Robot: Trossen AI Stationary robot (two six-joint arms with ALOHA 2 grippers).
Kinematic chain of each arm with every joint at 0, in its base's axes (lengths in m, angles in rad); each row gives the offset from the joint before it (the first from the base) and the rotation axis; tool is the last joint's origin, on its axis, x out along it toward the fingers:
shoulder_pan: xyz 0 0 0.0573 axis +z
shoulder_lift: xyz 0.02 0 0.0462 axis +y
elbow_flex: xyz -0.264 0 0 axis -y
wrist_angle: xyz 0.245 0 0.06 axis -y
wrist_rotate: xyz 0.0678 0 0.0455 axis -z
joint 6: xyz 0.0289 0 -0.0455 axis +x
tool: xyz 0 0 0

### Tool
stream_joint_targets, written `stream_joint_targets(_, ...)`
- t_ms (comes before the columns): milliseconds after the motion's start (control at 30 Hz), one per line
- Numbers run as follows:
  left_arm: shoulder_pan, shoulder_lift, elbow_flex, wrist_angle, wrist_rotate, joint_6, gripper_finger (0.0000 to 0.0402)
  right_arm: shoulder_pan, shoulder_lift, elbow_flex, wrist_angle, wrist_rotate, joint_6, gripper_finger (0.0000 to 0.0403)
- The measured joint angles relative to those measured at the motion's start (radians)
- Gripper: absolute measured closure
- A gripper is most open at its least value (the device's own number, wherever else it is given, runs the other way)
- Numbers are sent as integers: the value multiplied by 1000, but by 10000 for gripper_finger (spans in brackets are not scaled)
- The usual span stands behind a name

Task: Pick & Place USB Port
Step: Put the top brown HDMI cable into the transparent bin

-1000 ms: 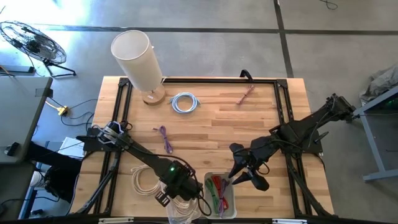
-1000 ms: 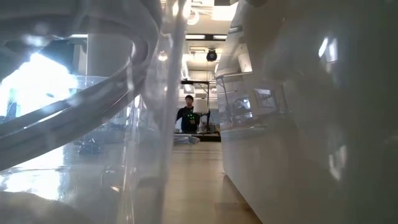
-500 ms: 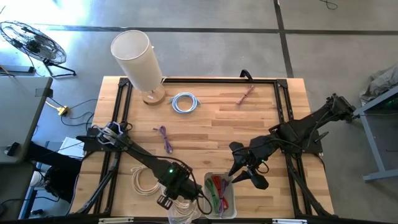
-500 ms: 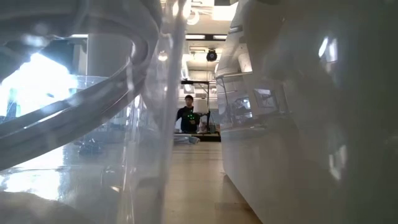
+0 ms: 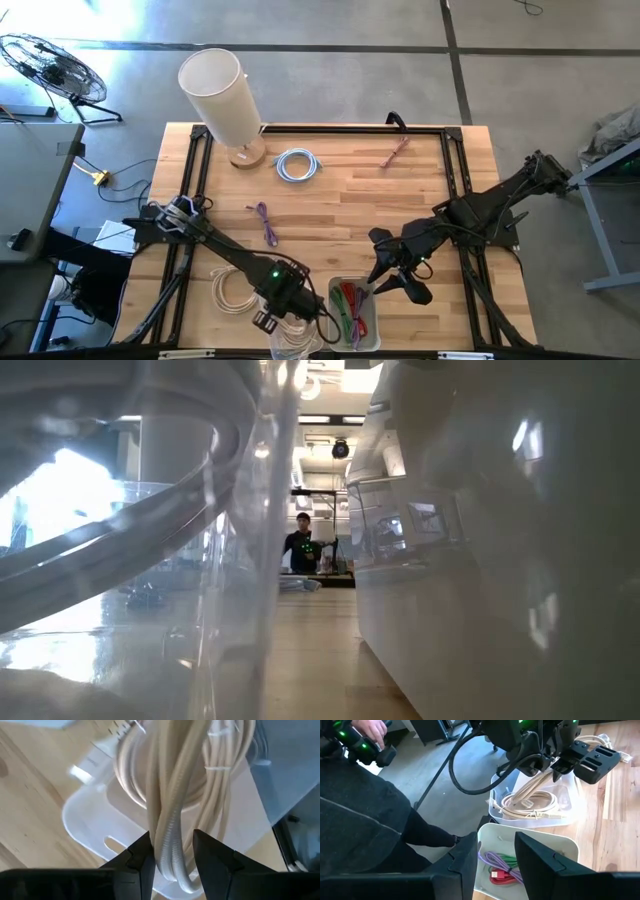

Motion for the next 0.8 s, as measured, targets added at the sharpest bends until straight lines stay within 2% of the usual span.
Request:
stream_joint_targets(100,1,0,0,-13,37,-16,277,0,0,0,0,1,0,281)
stream_joint_targets(300,-2,0,0,-25,-20,-21,277,-13,0,0,0,1,9,281)
stream_joint_targets(567,0,0,0,-19,15,-21,277,-13,0,0,1,1,26,281)
stream_joint_targets(800,1,0,0,-10,121,-21,277,-13,0,0,1,16,27,281)
